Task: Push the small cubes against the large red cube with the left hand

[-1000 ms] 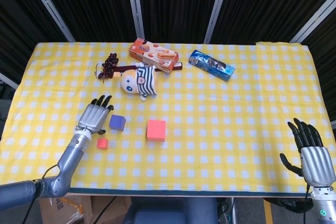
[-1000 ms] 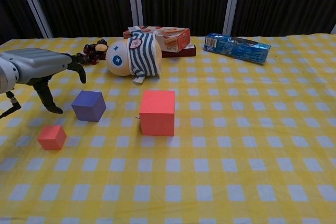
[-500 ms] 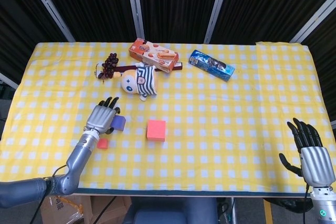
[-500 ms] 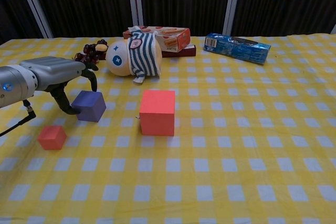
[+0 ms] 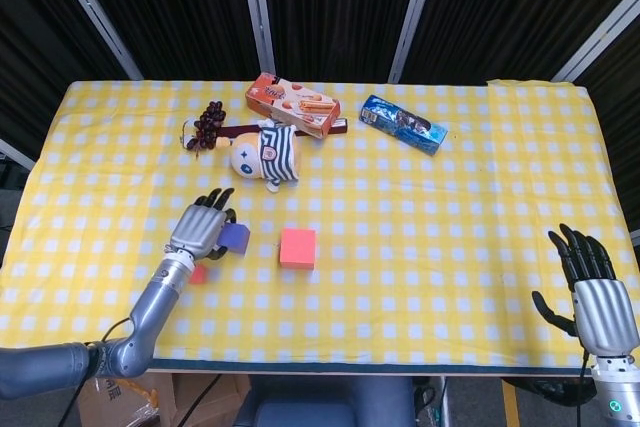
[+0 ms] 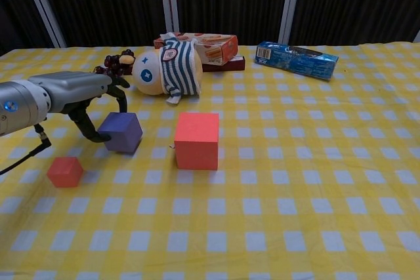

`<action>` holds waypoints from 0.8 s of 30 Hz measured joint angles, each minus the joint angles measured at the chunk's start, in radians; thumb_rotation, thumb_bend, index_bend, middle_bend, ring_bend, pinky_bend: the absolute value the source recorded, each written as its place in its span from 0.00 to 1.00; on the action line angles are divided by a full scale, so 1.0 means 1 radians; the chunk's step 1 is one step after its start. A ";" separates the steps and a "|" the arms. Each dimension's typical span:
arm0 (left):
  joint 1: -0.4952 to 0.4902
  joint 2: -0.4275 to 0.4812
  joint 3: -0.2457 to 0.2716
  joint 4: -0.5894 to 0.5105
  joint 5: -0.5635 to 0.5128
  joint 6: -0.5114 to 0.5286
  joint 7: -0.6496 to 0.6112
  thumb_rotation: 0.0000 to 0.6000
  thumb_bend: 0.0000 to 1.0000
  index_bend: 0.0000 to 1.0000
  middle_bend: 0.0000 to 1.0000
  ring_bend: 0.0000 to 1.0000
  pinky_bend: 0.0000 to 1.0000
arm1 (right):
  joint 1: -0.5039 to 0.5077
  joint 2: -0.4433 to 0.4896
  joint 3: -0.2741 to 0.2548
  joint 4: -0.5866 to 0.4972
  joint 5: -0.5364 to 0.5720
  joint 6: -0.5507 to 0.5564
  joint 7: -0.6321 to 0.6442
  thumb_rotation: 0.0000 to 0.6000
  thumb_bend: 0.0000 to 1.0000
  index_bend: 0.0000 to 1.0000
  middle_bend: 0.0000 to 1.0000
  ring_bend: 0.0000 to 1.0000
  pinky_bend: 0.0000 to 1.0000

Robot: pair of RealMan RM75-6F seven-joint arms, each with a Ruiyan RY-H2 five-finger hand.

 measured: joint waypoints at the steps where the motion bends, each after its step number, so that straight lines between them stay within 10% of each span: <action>1: -0.002 -0.001 -0.002 -0.013 -0.006 0.004 0.001 1.00 0.35 0.41 0.00 0.00 0.17 | 0.000 0.000 0.000 0.000 0.000 0.000 0.000 1.00 0.36 0.00 0.00 0.00 0.07; 24: -0.076 -0.169 -0.037 -0.018 -0.116 0.152 0.118 1.00 0.35 0.42 0.00 0.00 0.17 | -0.002 0.001 0.002 0.007 -0.013 0.016 0.020 1.00 0.37 0.00 0.00 0.00 0.07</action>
